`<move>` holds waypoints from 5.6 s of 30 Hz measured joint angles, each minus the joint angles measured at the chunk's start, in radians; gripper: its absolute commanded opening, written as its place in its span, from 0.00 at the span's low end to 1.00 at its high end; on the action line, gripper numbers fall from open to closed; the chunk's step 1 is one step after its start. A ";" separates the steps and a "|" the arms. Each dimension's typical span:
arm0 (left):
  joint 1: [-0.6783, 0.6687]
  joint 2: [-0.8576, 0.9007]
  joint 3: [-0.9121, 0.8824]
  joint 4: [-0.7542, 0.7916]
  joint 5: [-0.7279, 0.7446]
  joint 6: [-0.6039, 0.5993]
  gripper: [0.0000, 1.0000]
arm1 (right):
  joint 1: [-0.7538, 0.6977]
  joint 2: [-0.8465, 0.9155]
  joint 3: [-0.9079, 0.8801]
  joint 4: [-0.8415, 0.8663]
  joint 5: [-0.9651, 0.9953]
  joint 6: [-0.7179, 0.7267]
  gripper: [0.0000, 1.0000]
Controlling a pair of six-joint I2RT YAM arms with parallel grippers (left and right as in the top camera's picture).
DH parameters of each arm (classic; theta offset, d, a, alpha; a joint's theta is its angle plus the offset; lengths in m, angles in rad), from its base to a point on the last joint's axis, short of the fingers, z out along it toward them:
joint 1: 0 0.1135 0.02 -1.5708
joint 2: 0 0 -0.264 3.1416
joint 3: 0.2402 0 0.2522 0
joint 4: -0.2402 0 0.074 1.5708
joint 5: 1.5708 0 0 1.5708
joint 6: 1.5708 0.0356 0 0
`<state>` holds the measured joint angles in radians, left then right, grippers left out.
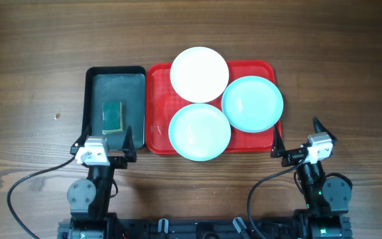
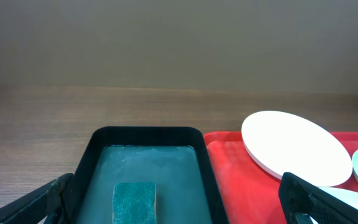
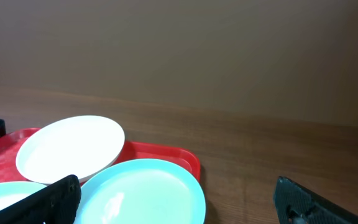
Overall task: Clean dirty plates on tray and stack at the side
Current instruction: 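Raise both arms from rest toward the trays, then move right gripper to the white plate's rim and grip it, then lower left gripper into the black tray and grasp the green sponge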
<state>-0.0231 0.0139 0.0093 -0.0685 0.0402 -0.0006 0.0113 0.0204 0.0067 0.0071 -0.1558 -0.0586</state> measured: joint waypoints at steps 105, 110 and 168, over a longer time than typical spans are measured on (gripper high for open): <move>0.000 1.607 1.624 -1.183 0.009 -0.219 0.62 | 0.267 2.056 1.534 -0.569 -0.034 0.181 0.26; 0.000 1.607 1.624 -1.183 0.009 -0.219 0.63 | 0.267 2.108 1.534 -0.547 -0.017 0.188 0.16; 0.031 1.632 1.043 -0.638 -0.136 0.004 0.40 | 0.267 2.123 1.533 -0.542 -0.015 0.196 0.05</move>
<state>0.0082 1.6455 1.0527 -0.7067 -0.0956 0.0032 0.2779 2.1433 1.5394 -0.5346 -0.1707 0.1371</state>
